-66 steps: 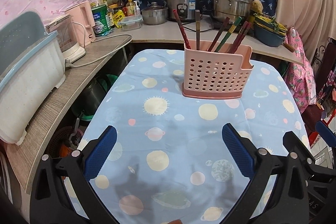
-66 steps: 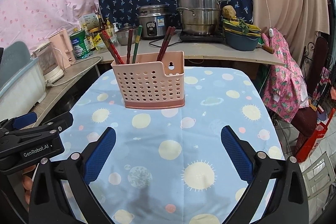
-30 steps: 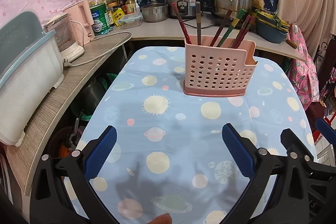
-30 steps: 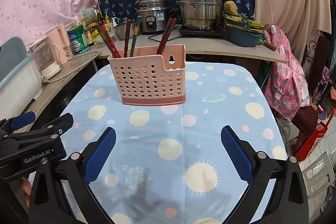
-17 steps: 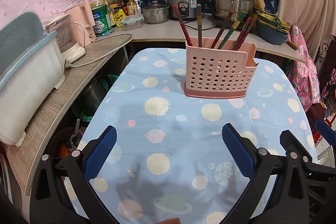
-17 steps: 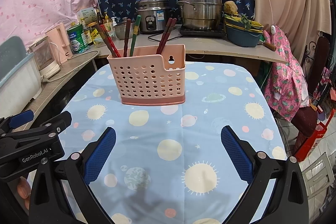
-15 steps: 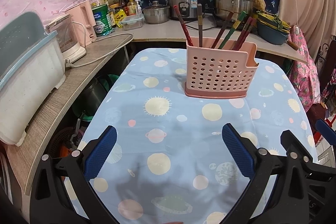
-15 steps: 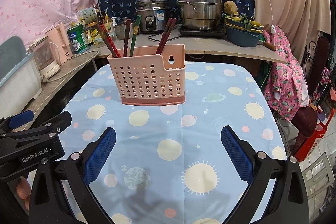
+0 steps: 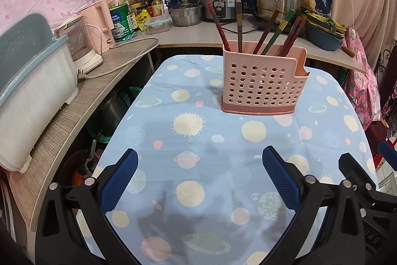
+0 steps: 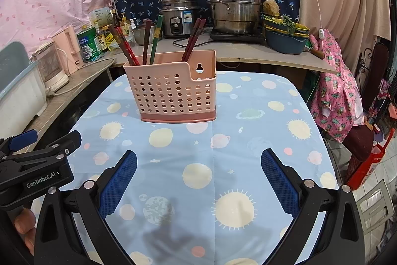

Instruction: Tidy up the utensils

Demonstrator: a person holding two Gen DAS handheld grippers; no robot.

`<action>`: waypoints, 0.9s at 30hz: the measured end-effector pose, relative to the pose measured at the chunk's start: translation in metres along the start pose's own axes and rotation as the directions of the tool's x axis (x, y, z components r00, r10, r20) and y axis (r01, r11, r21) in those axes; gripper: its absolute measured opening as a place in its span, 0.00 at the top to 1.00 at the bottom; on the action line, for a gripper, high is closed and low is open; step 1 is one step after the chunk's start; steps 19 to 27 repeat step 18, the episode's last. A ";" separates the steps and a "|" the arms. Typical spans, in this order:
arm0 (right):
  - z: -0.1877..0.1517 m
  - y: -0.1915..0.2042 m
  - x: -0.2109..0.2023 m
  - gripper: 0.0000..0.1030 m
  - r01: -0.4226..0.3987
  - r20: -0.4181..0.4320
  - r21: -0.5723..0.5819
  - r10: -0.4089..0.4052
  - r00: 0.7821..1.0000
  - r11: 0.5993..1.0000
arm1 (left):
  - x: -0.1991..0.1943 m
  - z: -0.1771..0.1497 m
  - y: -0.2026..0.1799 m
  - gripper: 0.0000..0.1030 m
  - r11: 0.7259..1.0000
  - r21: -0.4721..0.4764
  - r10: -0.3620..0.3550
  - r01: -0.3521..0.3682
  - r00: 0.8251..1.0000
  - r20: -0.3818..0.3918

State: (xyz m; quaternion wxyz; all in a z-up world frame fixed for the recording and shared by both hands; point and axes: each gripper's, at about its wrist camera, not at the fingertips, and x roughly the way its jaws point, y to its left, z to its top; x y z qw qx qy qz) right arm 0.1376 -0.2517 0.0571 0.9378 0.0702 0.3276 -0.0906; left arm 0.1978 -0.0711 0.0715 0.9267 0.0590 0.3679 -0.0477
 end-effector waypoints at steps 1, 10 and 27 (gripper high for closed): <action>0.000 0.000 0.000 0.06 0.002 0.001 0.000 -0.002 1.000 1.000 | 0.000 0.000 0.000 0.07 1.000 0.000 0.000 0.000 1.000 -0.001; 0.001 -0.004 0.002 0.06 0.013 0.001 0.007 -0.013 1.000 1.000 | 0.000 0.000 0.000 0.07 1.000 0.013 0.001 -0.001 1.000 0.003; 0.001 -0.006 0.002 0.06 0.013 0.001 0.007 -0.013 1.000 1.000 | 0.002 0.001 0.002 0.07 1.000 0.005 0.004 -0.004 1.000 0.007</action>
